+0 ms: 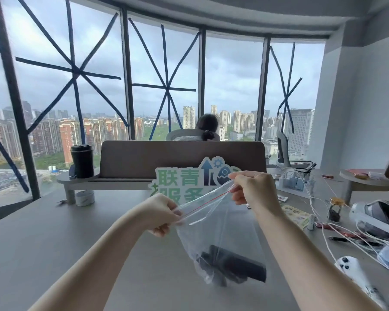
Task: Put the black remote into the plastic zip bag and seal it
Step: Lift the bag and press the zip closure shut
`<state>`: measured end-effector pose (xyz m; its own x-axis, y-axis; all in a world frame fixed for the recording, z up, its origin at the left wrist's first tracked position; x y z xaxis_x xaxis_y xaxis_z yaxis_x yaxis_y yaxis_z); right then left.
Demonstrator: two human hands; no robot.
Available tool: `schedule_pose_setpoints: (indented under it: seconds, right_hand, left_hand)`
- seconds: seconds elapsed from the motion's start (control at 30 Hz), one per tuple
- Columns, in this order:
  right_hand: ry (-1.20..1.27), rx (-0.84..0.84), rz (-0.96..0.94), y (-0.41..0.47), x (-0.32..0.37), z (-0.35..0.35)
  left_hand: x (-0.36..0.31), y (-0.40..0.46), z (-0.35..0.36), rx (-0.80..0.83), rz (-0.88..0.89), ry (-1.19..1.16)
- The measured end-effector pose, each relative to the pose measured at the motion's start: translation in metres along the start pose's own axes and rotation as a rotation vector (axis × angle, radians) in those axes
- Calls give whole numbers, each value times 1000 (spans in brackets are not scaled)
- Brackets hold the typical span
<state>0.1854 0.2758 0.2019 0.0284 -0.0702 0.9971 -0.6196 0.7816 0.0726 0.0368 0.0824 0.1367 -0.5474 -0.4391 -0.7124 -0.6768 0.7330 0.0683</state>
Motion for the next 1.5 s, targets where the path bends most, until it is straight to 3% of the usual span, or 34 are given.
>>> schedule_pose_setpoints:
  seconds: [0.1, 0.3, 0.47, 0.57, 0.73, 0.87, 1.07, 1.1, 1.17, 1.23, 1.5]
  right_hand:
    - [-36, -63, -23, -1, 3, -12]
    - [-103, -114, -33, 1, 19, -33]
    - [-78, -35, 66, 5, 7, -34]
    - [-66, -18, 69, 6, 5, -34]
    - [-124, -46, 61, 5, 8, -39]
    - [-365, -170, -57, 3, 19, -53]
    - [-863, -377, -165, -18, 39, -61]
    - [-884, -348, -260, -25, 46, -52]
    - [-864, -119, -433, -42, 55, -19]
    - [-895, 90, -487, -48, 50, 13]
    - [-840, 254, -374, -28, 39, 39]
  left_hand:
    - [-20, -4, -17, -5, 51, -63]
    - [-56, -10, -33, -39, 160, -477]
    - [-38, -11, -28, -154, 196, -706]
    - [-33, -16, -16, -167, 289, -694]
    - [-15, -16, -19, -479, 294, -486]
    - [-12, -20, -15, -555, 232, -613]
    - [-41, -26, -2, -495, 281, -689]
    - [-47, -25, 1, -485, 301, -697]
    - [-57, -24, 4, -474, 332, -698]
    - [-66, -23, 6, -467, 358, -686]
    - [-80, -21, 2, -471, 432, -576]
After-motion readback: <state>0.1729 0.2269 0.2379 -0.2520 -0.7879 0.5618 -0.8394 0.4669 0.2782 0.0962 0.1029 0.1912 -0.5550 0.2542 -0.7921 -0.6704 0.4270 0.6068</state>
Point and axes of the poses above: each hand's wrist, its own y-axis towards the middle knuckle, its own z-axis out of the palm, x = y × z, the point moved 9 cm from there along y, towards the middle knuckle, and after that the axes turned 14 degrees about z, right-handed, at the moved point
